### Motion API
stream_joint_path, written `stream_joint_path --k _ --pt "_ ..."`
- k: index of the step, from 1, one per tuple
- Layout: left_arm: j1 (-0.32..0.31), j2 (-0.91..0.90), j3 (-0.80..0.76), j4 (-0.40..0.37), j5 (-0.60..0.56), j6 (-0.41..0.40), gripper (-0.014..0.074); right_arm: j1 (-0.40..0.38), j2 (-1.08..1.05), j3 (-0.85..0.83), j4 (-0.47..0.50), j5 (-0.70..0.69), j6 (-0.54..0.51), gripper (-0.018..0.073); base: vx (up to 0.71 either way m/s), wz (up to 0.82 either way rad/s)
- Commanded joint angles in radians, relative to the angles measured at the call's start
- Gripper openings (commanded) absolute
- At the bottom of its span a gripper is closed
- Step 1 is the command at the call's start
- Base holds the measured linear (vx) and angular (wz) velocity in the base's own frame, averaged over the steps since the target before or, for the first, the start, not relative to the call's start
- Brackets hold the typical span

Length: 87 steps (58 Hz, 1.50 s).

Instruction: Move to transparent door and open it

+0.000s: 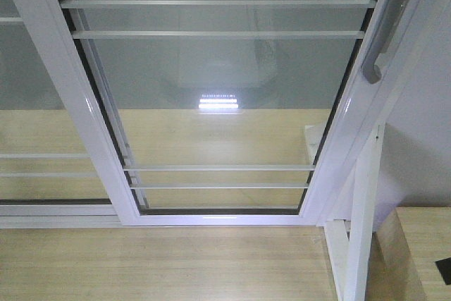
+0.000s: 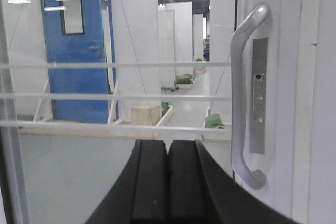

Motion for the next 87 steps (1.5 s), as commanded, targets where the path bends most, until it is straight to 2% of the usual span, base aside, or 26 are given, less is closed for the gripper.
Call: stream_joint_path --k 1,9,16,20,26,28,31,36,39,41,44,47,50,53,56,58,63,67,70,74,79,87 --pt "-0.003 0.017 -0.071 -0.007 -0.104 -0.020 0.0003 -0.003 0.023 -0.122 0.016 -0.085 -0.015 -0.0001 0.00 0.00" --pt "-0.003 0.073 -0.229 0.000 -0.038 0.013 0.0003 -0.003 0.118 -0.348 0.001 0.049 -0.095 -0.0001 0.00 0.00" --pt "-0.003 0.201 -0.375 -0.006 -0.025 0.149 0.0003 -0.003 0.296 -0.519 -0.056 0.097 -0.196 -0.0001 0.00 0.00" --pt "-0.003 0.282 -0.449 -0.007 -0.038 0.230 0.0003 -0.003 0.403 -0.585 -0.087 0.055 -0.254 -0.0001 0.00 0.00" --pt "-0.003 0.402 -0.529 -0.007 -0.055 0.312 0.0003 -0.004 0.553 -0.649 -0.089 -0.080 -0.314 -0.0001 0.00 0.00" --pt "-0.003 0.441 -0.545 -0.007 -0.058 0.330 0.0003 -0.008 0.590 -0.659 -0.066 -0.133 -0.322 -0.0001 0.00 0.00" --pt "-0.003 0.493 -0.561 -0.016 -0.071 0.348 0.0003 -0.028 0.659 -0.670 0.050 -0.216 -0.315 -0.0001 0.00 0.00" --pt "-0.003 0.573 -0.572 -0.126 -0.112 0.348 0.0003 -0.081 0.757 -0.672 0.330 -0.355 -0.331 -0.0001 0.00 0.00" --pt "0.009 0.619 -0.572 -0.251 -0.167 0.358 0.0003 -0.133 0.805 -0.672 0.503 -0.409 -0.399 0.0000 0.00 0.00" --pt "0.023 0.647 -0.572 -0.340 -0.205 0.385 0.0003 -0.168 0.834 -0.672 0.572 -0.420 -0.469 0.0000 0.00 0.00" --pt "0.043 0.679 -0.572 -0.441 -0.261 0.448 0.0003 -0.207 0.872 -0.672 0.614 -0.405 -0.548 0.0000 0.00 0.00" --pt "0.071 0.730 -0.572 -0.560 -0.312 0.546 0.0003 -0.248 0.906 -0.672 0.613 -0.349 -0.603 0.0000 0.00 0.00" --pt "0.090 0.783 -0.572 -0.631 -0.330 0.622 0.0003 -0.256 0.928 -0.672 0.571 -0.289 -0.612 0.0000 0.00 0.00" --pt "0.099 0.827 -0.572 -0.655 -0.321 0.662 0.0003 -0.253 0.948 -0.672 0.487 -0.230 -0.608 0.0000 0.00 0.00" --pt "0.097 0.871 -0.572 -0.645 -0.304 0.656 0.0003 -0.252 0.962 -0.672 0.381 -0.193 -0.586 0.0000 0.00 0.00" --pt "0.095 0.895 -0.572 -0.611 -0.279 0.642 0.0003 -0.252 0.972 -0.672 0.319 -0.174 -0.563 0.0000 0.00 0.00" --pt "0.093 0.939 -0.572 -0.478 -0.219 0.581 0.0003 -0.252 0.991 -0.672 0.207 -0.139 -0.474 0.0000 0.00 0.00" --pt "0.093 0.960 -0.572 -0.358 -0.209 0.500 0.0003 -0.252 1.002 -0.672 0.136 -0.111 -0.401 0.0000 0.00 0.00" --pt "0.093 0.963 -0.572 -0.258 -0.210 0.391 0.0004 -0.252 1.007 -0.672 0.085 -0.092 -0.322 0.0000 0.00 0.00" --pt "0.093 0.963 -0.572 -0.193 -0.210 0.267 0.0008 -0.252 1.010 -0.672 0.053 -0.089 -0.259 0.0006 0.00 0.00" --pt "0.093 0.963 -0.572 -0.108 -0.200 0.177 0.0031 -0.252 1.010 -0.672 0.022 -0.094 -0.196 0.0032 0.00 0.00" --pt "0.093 0.963 -0.572 -0.055 -0.194 0.149 0.0104 -0.252 1.026 -0.672 -0.004 -0.094 -0.157 0.0146 0.00 0.00"
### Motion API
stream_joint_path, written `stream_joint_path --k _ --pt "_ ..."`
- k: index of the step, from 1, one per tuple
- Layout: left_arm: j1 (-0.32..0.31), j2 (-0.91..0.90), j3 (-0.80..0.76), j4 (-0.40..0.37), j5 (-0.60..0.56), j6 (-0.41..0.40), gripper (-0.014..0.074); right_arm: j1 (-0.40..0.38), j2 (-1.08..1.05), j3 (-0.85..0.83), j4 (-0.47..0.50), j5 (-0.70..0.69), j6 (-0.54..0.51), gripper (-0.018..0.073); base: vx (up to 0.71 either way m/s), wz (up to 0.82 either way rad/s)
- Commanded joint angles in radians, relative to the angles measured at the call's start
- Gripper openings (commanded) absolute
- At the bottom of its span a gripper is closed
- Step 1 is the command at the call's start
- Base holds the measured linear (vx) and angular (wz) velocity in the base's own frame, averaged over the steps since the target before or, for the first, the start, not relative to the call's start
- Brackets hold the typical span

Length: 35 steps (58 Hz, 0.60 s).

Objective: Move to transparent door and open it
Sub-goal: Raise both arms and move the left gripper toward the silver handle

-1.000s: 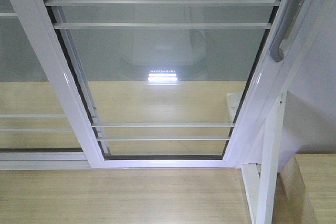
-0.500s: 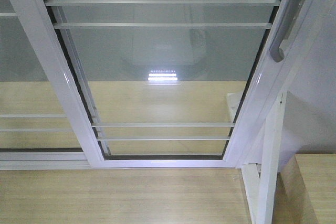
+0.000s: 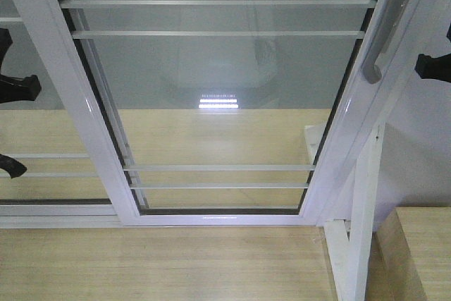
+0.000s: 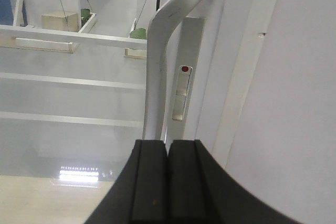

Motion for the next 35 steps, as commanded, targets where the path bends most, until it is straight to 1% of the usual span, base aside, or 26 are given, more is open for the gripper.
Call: stream_joint_path --k 1,5,9,13,16,18,23,26,30,35 --pt "-0.003 -0.014 -0.034 0.040 -0.073 -0.037 0.0120 -0.006 0.003 -0.033 -0.029 -0.082 0.030 0.0162 0.00 0.00" --pt "-0.003 -0.014 -0.034 0.038 -0.070 -0.037 0.0178 -0.006 0.027 -0.033 -0.028 -0.097 0.040 0.0242 0.00 0.00" --pt "-0.003 -0.014 -0.034 0.038 -0.055 -0.042 0.0251 -0.006 0.063 -0.033 -0.028 -0.146 0.070 0.0337 0.00 0.00" --pt "-0.003 -0.008 -0.034 0.038 -0.034 -0.047 0.0325 -0.006 0.105 -0.033 -0.028 -0.205 0.139 0.0423 0.00 0.00" --pt "-0.003 0.001 -0.034 0.038 -0.030 -0.059 0.0375 -0.006 0.137 -0.033 -0.033 -0.245 0.189 0.0463 0.00 0.00" --pt "-0.003 0.010 -0.034 0.038 -0.031 -0.065 0.0402 -0.006 0.161 -0.033 -0.054 -0.265 0.203 0.0480 0.00 0.00" --pt "-0.003 0.032 -0.034 0.038 -0.037 -0.091 0.0442 -0.006 0.208 -0.037 -0.154 -0.283 0.224 0.0487 0.00 0.00" --pt "-0.003 0.041 -0.034 0.038 -0.037 -0.106 0.0449 -0.006 0.240 -0.047 -0.244 -0.283 0.254 0.0487 0.00 0.00" --pt "-0.003 0.058 -0.034 0.038 -0.038 -0.116 0.0451 -0.006 0.277 -0.072 -0.332 -0.289 0.321 0.0487 0.00 0.00" --pt "-0.003 0.075 -0.034 0.038 -0.038 -0.116 0.0451 -0.006 0.328 -0.115 -0.392 -0.293 0.379 0.0487 0.00 0.00"
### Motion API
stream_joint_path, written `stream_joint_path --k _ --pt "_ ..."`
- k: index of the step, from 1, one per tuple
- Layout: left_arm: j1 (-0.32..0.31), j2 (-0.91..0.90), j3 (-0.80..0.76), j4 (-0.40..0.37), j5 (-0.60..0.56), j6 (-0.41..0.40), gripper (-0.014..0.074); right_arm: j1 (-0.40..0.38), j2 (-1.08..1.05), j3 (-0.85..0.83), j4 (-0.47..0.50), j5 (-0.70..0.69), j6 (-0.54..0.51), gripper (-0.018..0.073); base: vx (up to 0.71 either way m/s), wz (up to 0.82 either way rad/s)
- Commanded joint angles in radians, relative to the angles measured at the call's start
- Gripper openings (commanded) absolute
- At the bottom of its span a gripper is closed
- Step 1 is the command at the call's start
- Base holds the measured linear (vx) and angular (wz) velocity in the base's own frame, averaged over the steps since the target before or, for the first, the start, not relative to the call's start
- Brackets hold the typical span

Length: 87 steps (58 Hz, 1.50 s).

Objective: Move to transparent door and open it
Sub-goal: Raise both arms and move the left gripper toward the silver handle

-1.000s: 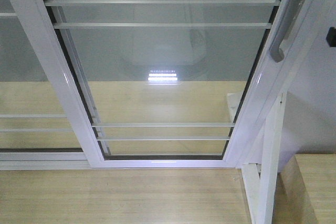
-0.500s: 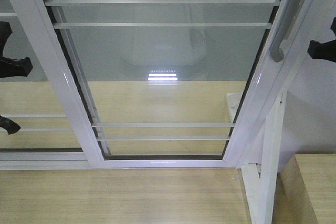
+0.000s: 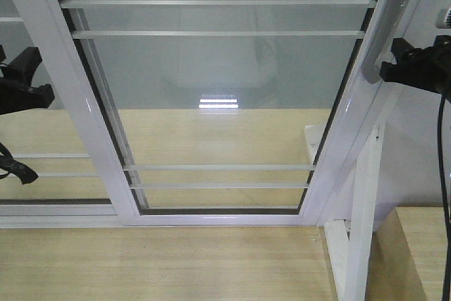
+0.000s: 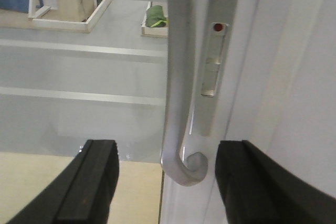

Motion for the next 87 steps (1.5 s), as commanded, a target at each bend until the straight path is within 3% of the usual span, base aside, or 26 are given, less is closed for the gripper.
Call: stream_joint_path --k 1,32,56,80,87 --pt "-0.003 0.003 -0.034 -0.001 -0.077 -0.015 0.0451 -0.004 0.019 -0.077 -0.085 -0.102 0.061 0.0487 0.00 0.00" --pt "-0.003 0.030 -0.034 0.001 -0.077 -0.015 0.0451 -0.004 0.318 -0.402 -0.076 -0.099 0.064 0.0474 0.00 0.00" --pt "-0.003 0.030 -0.034 0.001 -0.077 -0.010 0.0451 -0.004 0.397 -0.421 -0.073 -0.190 0.032 0.0227 0.00 0.00" --pt "-0.003 0.030 -0.034 0.001 -0.077 -0.010 0.0451 -0.003 0.417 -0.421 -0.073 -0.256 0.054 0.0218 0.00 0.00" --pt "-0.003 0.030 -0.034 0.001 -0.077 -0.010 0.0451 0.004 0.417 -0.421 -0.075 -0.281 0.120 0.0221 0.00 0.00"
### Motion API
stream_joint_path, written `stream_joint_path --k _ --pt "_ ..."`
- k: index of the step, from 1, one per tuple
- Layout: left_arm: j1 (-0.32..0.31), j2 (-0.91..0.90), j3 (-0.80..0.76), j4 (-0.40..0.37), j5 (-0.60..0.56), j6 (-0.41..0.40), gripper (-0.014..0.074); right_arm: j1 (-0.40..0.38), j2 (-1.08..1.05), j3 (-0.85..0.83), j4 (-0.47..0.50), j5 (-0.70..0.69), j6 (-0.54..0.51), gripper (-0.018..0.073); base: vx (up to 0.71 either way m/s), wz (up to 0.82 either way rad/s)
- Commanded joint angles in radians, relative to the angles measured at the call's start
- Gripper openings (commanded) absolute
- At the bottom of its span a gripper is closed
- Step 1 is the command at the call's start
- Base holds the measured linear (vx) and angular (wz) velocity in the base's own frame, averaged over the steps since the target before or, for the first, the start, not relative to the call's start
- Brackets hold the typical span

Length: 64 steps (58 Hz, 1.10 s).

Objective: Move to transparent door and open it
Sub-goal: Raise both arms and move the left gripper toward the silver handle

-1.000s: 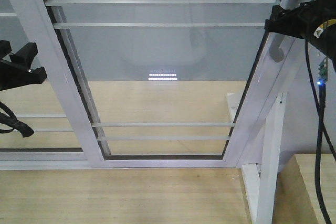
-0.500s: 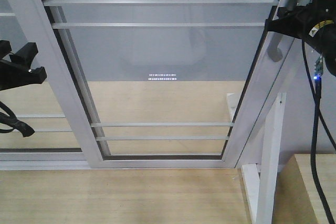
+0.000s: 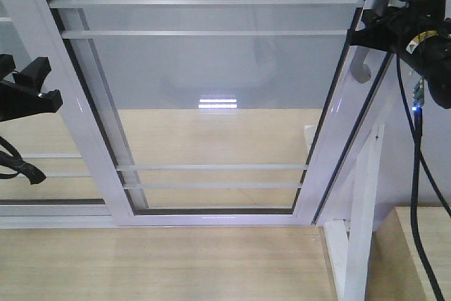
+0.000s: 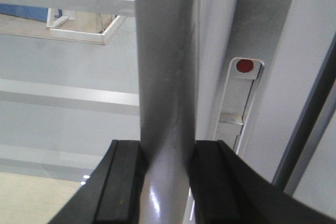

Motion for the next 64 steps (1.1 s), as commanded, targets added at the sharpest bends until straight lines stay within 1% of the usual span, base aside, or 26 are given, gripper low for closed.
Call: stream_joint_path --k 1,9,25,64 --pt "-0.003 -0.017 -0.034 -0.001 -0.077 -0.002 0.0451 0.013 -0.028 -0.044 0.010 -0.143 0.046 0.0222 0.00 0.00" --pt "-0.003 -0.017 -0.034 0.000 -0.078 -0.002 0.0450 0.044 -0.028 -0.044 -0.002 -0.142 0.044 0.0225 0.00 0.00" --pt "-0.003 -0.017 -0.034 0.000 -0.078 -0.002 0.0450 0.132 -0.028 -0.044 0.016 -0.142 0.044 0.0230 0.00 0.00" --pt "-0.003 -0.017 -0.034 0.005 -0.077 -0.002 0.0450 0.323 -0.028 -0.044 0.014 -0.155 0.044 0.0246 0.00 0.00"
